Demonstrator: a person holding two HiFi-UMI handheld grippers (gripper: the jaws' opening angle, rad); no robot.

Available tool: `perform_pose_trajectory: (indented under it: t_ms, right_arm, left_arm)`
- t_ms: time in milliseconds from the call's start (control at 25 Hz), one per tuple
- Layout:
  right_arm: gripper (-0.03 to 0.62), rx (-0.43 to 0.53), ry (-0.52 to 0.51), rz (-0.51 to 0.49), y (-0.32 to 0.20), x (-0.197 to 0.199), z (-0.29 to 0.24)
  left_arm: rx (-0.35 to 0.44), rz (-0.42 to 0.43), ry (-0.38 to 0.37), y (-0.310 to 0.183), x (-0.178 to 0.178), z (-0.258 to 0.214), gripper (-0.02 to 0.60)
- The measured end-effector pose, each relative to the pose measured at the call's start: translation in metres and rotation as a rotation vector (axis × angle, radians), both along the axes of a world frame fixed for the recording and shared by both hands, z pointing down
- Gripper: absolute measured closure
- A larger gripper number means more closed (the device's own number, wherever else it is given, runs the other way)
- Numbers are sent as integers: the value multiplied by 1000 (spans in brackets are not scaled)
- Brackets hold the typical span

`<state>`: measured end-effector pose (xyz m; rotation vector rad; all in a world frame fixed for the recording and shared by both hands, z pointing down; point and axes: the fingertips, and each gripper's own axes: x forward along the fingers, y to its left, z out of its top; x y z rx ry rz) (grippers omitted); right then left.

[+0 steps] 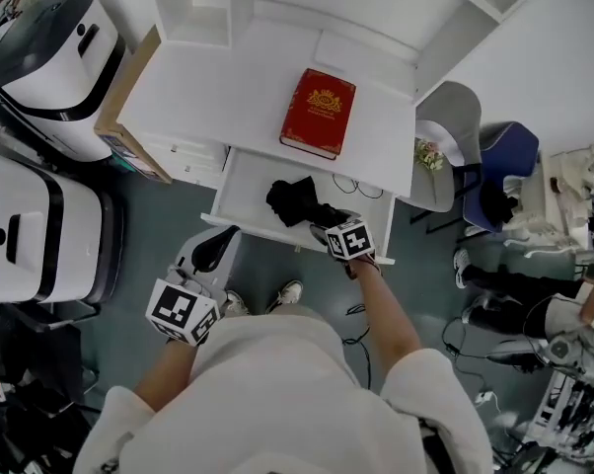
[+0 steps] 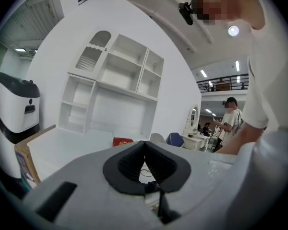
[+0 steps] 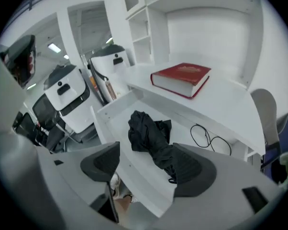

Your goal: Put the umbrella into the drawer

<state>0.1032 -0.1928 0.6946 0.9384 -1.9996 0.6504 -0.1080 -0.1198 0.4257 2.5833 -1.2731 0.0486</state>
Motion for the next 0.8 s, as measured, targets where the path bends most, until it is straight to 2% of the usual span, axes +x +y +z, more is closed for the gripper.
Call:
perform_pose_trajectory:
  t_ms: [40, 120, 200, 240, 480, 600, 800]
  right_arm:
    - [262, 36, -37, 36, 1, -1, -13]
    - [349, 140, -117, 114, 1, -2, -42]
    - [395, 246, -192, 205, -2, 2, -71]
    - [440, 289, -227, 253, -3, 5, -85]
    - [576, 484, -436, 540, 2, 50, -160]
    - [591, 549, -496, 611, 5, 76, -193]
    - [592, 639, -542, 624, 15, 108, -246]
  left_arm:
    - [12, 10, 1, -1, -1, -4, 567]
    - [33, 30, 1, -3, -3, -9, 566]
    - [51, 49, -3, -6, -4, -12, 566]
    - [57, 57, -4, -8, -4, -14, 568]
    - [84, 86, -10, -19, -3, -23, 568]
    - [109, 91, -16, -30, 0, -33, 567]
    - [152, 93, -23, -46, 9, -51, 567]
